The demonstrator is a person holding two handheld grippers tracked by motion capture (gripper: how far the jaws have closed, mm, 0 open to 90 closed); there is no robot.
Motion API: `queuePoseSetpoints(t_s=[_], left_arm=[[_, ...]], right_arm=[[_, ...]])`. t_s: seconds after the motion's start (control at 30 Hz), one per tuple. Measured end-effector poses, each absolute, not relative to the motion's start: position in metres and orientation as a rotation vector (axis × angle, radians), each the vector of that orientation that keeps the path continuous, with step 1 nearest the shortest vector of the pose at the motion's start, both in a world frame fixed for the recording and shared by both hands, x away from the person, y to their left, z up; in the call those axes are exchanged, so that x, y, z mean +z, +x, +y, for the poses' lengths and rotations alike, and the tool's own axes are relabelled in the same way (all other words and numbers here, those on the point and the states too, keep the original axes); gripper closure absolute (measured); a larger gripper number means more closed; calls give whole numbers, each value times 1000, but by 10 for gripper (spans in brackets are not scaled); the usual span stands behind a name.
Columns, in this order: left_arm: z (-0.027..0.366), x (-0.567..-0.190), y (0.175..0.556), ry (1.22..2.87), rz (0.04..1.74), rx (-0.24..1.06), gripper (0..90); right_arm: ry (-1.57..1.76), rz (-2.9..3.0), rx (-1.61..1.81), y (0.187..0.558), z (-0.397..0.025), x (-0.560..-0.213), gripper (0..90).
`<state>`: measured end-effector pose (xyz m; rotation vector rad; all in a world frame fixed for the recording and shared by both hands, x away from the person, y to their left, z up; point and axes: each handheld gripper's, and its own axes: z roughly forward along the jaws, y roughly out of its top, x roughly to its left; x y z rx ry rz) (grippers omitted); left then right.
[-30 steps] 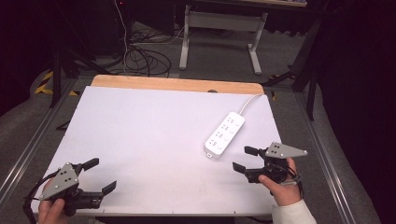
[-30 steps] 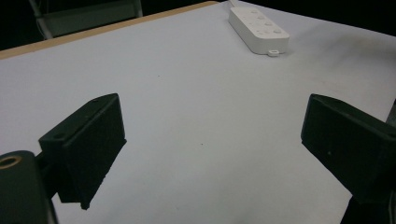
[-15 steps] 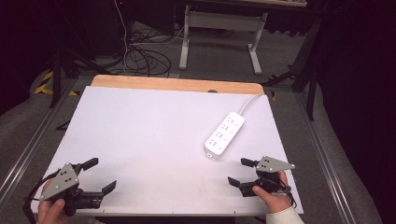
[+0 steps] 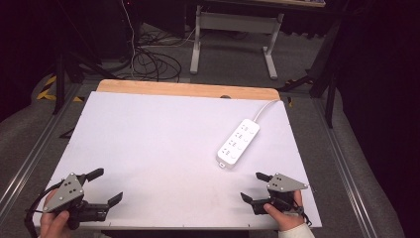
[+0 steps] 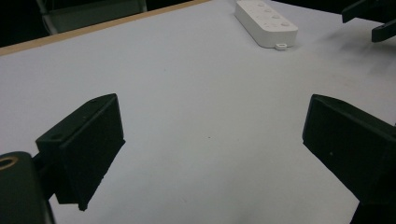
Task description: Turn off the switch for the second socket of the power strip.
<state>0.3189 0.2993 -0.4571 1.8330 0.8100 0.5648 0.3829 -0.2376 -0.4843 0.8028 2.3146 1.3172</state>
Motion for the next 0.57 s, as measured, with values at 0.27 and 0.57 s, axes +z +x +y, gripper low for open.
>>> queuePoseSetpoints(t_s=[0.27,0.57], left_arm=[[300,-458,320,1844,820,558,60],[299,-460,321,1865,806,597,62]], right_arm=[[803,2268,1246,383,-242,-483,131],[803,2218,1255,380,-245,-480,137]])
